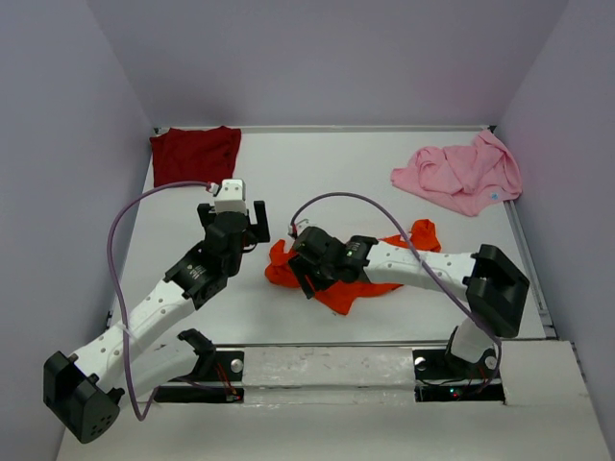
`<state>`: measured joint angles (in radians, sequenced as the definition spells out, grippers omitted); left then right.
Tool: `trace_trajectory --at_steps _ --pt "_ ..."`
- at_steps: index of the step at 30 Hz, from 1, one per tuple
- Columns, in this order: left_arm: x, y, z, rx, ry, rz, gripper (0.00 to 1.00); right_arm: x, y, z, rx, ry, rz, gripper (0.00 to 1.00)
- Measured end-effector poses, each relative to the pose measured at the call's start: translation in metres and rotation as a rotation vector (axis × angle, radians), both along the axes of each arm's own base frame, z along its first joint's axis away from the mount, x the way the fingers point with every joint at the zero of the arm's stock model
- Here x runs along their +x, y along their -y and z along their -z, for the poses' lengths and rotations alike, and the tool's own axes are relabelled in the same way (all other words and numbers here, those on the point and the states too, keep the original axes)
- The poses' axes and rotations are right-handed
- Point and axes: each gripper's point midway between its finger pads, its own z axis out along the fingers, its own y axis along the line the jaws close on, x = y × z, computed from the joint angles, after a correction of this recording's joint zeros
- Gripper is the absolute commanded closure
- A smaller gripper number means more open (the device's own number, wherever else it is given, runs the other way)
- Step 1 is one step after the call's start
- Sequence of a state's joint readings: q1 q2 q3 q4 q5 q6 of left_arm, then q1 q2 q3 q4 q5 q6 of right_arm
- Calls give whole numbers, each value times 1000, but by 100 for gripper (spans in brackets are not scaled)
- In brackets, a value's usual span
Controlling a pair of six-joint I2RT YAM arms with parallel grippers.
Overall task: Fold and stack the t-shirts
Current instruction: Flatten out the tshirt
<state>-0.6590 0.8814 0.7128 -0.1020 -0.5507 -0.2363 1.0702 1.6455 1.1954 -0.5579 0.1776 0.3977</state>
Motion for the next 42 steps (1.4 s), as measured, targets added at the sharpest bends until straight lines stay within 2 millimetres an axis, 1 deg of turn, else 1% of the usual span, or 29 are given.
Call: trace_trajectory --at_steps 3,9,13,16,20,22,24,26,29,30,31,34,37,40,42 --pt "0 0 0 0 0 1 1 -3 -6 10 -10 -16 -11 30" --pt "0 0 0 0 -1 2 1 1 -21 25 -16 -25 -11 31" --pt "0 1 0 -2 -2 6 1 4 -23 39 -39 -26 -5 32" --pt "0 1 0 -2 -2 8 1 6 -23 48 -57 -29 -1 35" --pt "0 1 0 -3 -2 8 1 7 -22 58 -77 -32 4 46" --pt "0 2 0 -3 -2 8 1 8 -21 59 -82 -30 8 60" --pt "0 2 0 -3 -2 9 1 9 -22 58 -79 -21 11 68" --pt "0 2 0 -4 -3 11 1 11 -23 58 -78 -14 12 78" --pt "0 2 0 -4 -3 11 1 12 -22 57 -80 -6 17 89" --pt "0 2 0 -4 -3 11 1 13 -22 57 -81 -3 18 99" --pt "0 2 0 -4 -3 11 1 13 -22 57 -81 -1 20 100" --pt "0 2 0 -4 -3 12 1 14 -21 56 -84 4 26 100" --pt "0 2 0 -4 -3 12 1 17 -16 47 -89 26 39 100" --pt "0 2 0 -4 -3 12 1 22 -6 24 -92 76 66 100" --pt "0 2 0 -4 -3 12 1 27 2 -3 -90 125 91 100"
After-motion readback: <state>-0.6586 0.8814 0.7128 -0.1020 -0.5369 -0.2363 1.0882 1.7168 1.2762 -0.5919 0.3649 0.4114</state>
